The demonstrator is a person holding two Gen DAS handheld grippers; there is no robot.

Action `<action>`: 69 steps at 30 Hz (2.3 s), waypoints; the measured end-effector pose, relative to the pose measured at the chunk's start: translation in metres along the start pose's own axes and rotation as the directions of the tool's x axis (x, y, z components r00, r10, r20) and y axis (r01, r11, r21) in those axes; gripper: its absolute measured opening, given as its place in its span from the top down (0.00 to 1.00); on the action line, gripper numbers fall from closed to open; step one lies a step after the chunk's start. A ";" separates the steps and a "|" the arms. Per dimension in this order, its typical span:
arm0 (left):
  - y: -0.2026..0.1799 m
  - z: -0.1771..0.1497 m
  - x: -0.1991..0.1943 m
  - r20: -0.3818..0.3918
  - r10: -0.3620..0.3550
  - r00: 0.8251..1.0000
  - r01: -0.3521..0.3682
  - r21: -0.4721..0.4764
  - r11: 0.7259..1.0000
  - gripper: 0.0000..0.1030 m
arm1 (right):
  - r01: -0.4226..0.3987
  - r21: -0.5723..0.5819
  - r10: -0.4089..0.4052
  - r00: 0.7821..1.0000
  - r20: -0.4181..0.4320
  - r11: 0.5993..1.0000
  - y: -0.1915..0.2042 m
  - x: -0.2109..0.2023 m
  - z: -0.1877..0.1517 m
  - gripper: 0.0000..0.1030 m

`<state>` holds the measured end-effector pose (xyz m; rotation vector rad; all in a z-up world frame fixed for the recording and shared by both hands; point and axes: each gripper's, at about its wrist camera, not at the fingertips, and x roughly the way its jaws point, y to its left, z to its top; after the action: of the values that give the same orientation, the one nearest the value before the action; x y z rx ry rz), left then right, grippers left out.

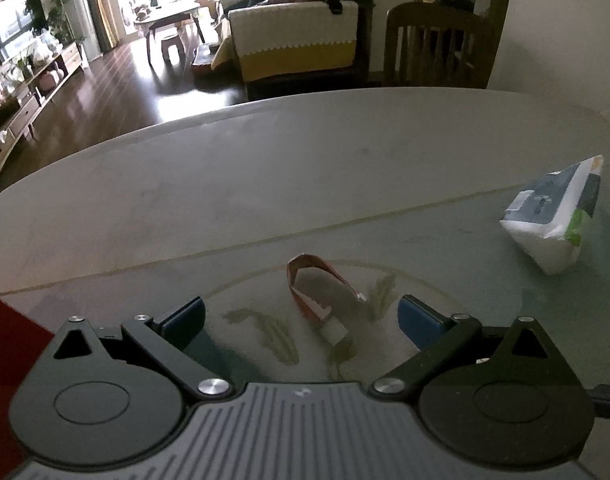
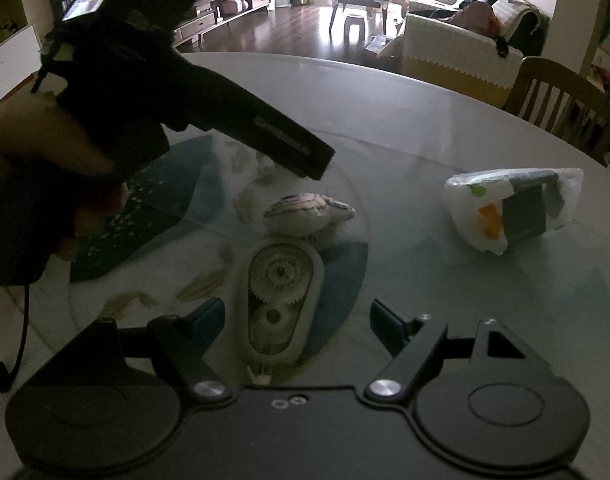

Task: Organize objects
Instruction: 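Grasp red-and-white item with left gripper while right gripper grasps white gear dispenser, then carry red-and-white item with left gripper and gear dispenser with right gripper over the box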

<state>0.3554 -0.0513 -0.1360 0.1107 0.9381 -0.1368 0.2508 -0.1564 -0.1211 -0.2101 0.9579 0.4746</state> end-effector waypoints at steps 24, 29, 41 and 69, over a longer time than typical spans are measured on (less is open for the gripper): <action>-0.007 -0.012 -0.003 0.055 -0.053 0.997 0.050 0.046 0.998 0.57 | 0.015 -0.028 -0.015 1.000 0.005 0.999 0.012 0.011 0.002 0.48; -0.009 -0.011 -0.009 0.039 -0.055 0.998 0.053 0.041 0.998 0.58 | 0.021 -0.025 -0.021 1.000 0.006 0.999 0.013 0.009 0.000 0.52; -0.007 -0.034 -0.038 -0.005 -0.097 0.995 0.097 -0.008 0.995 0.68 | -0.003 0.019 0.003 1.000 -0.012 1.000 0.007 -0.016 -0.021 0.52; -0.015 -0.138 -0.157 -0.028 -0.250 0.968 0.247 -0.082 0.965 0.73 | -0.034 0.064 0.034 0.999 -0.009 0.997 0.020 -0.105 -0.071 0.52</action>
<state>0.1517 -0.0342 -0.0904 -0.0780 0.9917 -0.3313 0.1382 -0.1966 -0.0745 -0.1385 0.9864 0.4738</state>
